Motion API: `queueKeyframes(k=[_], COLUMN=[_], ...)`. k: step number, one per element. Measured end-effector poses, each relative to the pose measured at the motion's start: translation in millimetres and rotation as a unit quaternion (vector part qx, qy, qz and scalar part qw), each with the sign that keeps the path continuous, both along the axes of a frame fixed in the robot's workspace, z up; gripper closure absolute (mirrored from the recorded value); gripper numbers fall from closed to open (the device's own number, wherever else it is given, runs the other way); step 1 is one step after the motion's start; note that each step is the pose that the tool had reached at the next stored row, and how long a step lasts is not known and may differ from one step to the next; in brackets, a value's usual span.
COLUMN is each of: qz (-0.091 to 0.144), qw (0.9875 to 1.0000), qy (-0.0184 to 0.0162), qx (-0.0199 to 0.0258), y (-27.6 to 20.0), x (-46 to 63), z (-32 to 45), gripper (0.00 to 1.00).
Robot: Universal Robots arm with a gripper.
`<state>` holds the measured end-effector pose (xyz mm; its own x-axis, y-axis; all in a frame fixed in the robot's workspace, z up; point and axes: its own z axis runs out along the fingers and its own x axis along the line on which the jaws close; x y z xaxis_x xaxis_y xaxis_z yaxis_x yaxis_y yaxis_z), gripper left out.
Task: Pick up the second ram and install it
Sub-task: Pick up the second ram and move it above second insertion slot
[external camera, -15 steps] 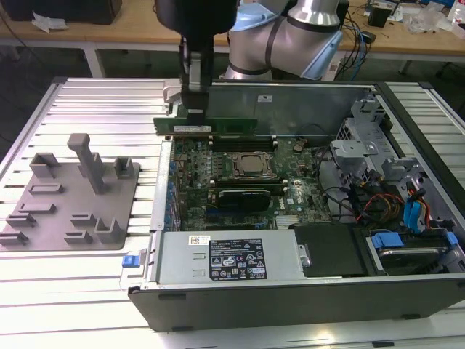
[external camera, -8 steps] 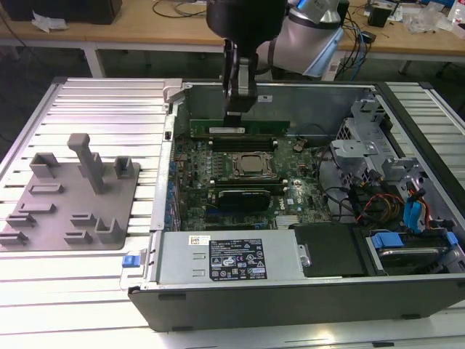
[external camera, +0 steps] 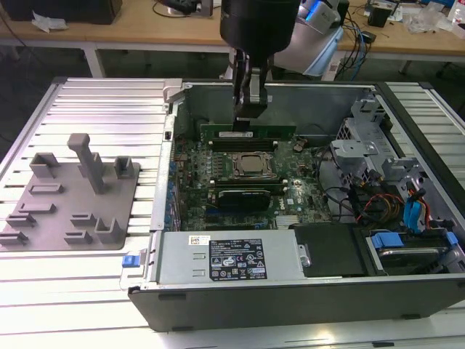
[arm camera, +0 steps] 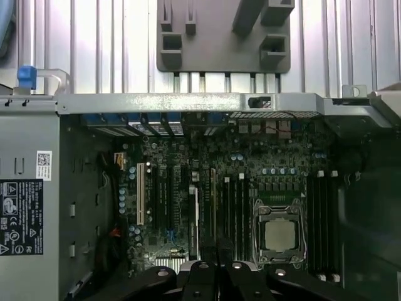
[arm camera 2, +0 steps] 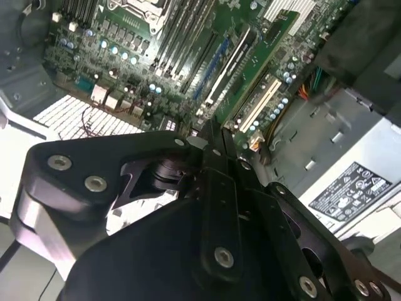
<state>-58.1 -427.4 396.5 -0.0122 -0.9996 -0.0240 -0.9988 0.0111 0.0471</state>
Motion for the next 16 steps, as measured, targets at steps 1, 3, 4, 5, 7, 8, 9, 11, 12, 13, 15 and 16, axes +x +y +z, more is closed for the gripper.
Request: queueKeyframes(k=[1,3,4,5,7,8,9,11,12,13,15,16], qz=[0.0,0.0,0.0,0.0,0.0,0.0,0.0,0.0,0.0,0.0,0.0,0.0], qw=[1.0,1.0,1.0,1.0,1.0,1.0,1.0,1.0,1.0,1.0,1.0,1.0], qy=[0.0,0.0001,0.0001,0.0001,0.0001,0.0001,0.0001,0.0001,0.0002,0.0003,0.0004,0.0005], qx=[0.0,0.0,0.0,0.0,0.0001,0.0,0.0001,0.0,0.0,0.0,-0.0001,0.0], y=[1.2,4.2,5.1,5.8,8.0,8.8,9.4,11.0,11.7,12.1,12.6,12.9], x=[2.5,6.6,7.4,8.1,11.6,13.2,14.3,17.6,19.7,21.2,23.2,25.2], z=[-3.1,-9.0,-10.2,-11.3,-16.4,-18.8,-20.6,-25.7,-28.1,-29.8,-32.5,-35.1], gripper=[0.91,0.91,0.91,0.91,0.91,0.91,0.91,0.91,0.91,0.91,0.91,0.91])
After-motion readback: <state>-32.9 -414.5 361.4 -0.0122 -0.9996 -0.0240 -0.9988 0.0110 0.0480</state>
